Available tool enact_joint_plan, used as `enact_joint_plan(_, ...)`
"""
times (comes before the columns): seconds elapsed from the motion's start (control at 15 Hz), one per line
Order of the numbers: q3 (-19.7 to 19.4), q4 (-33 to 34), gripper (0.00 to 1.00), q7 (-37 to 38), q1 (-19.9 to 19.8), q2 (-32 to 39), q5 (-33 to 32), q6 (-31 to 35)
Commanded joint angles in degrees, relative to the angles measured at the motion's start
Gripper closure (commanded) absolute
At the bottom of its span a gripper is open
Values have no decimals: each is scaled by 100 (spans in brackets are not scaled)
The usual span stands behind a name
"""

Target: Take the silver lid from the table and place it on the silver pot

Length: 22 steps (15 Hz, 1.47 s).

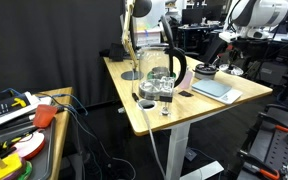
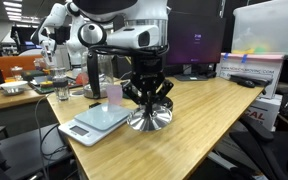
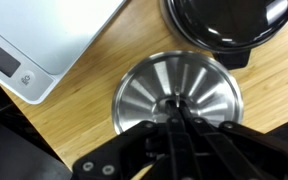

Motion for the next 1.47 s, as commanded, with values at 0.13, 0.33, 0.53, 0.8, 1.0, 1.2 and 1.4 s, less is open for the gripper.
enact_joint_plan(0.13, 77, -143, 99, 481, 297, -501, -979, -4)
enact_joint_plan(0.33, 272, -61, 99, 572, 389, -712, -1357, -135)
enact_joint_plan(0.53, 408, -19, 96, 499, 350, -661, -1272, -30)
enact_joint_plan(0.8, 410, -23, 96, 495, 344, -690, -1322, -62)
enact_joint_plan(1.0, 411, -23, 96, 495, 344, -690, -1324, -68)
enact_joint_plan(1.2, 434, 11, 99, 421, 359, -688, -1312, -43)
enact_joint_plan(1.4, 586, 219, 99, 391, 454, -528, -1221, -230)
